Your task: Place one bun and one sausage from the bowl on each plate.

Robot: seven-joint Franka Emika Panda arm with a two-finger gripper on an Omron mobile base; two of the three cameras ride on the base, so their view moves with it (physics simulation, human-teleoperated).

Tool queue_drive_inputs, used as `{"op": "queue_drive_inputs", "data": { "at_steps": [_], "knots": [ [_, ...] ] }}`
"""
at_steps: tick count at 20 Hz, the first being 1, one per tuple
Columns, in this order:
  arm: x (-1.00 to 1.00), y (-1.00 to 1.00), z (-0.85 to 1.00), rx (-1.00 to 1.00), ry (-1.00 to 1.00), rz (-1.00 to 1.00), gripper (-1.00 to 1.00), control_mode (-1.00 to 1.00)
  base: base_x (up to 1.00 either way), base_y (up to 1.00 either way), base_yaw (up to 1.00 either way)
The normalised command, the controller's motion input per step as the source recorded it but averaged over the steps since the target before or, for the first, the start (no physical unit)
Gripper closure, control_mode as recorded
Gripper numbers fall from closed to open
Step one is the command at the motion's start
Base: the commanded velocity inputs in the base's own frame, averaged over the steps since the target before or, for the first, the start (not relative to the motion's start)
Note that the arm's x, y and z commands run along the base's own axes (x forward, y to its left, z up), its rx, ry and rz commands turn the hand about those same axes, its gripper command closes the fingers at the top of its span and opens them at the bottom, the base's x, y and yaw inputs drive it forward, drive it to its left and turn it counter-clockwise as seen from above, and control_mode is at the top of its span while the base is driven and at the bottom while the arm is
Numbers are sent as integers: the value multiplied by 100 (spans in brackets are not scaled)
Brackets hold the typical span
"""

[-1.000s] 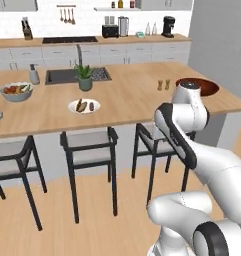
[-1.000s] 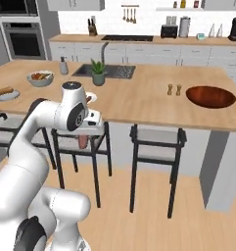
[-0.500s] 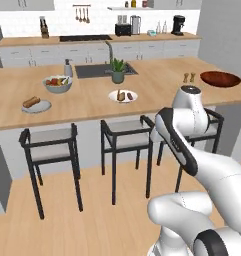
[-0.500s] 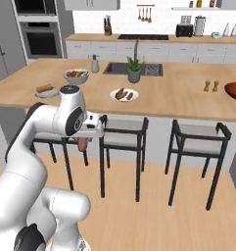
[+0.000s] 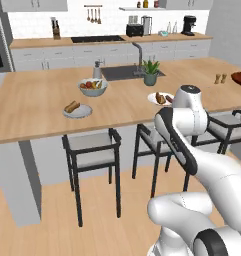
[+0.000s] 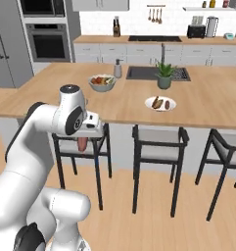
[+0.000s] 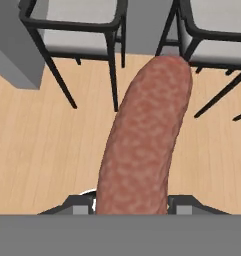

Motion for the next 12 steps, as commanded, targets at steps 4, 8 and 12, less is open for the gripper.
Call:
{"op": "queue_drive_inputs", "data": {
  "at_steps": [4, 8, 12],
  "knots": [
    [0, 0, 0, 0, 0, 0, 100, 100, 55, 100, -6],
    [0, 0, 0, 0, 0, 0, 100, 100, 61, 100, -10],
    [0, 0, 0, 0, 0, 0, 100, 100, 79, 81, -12]
  ]
}}
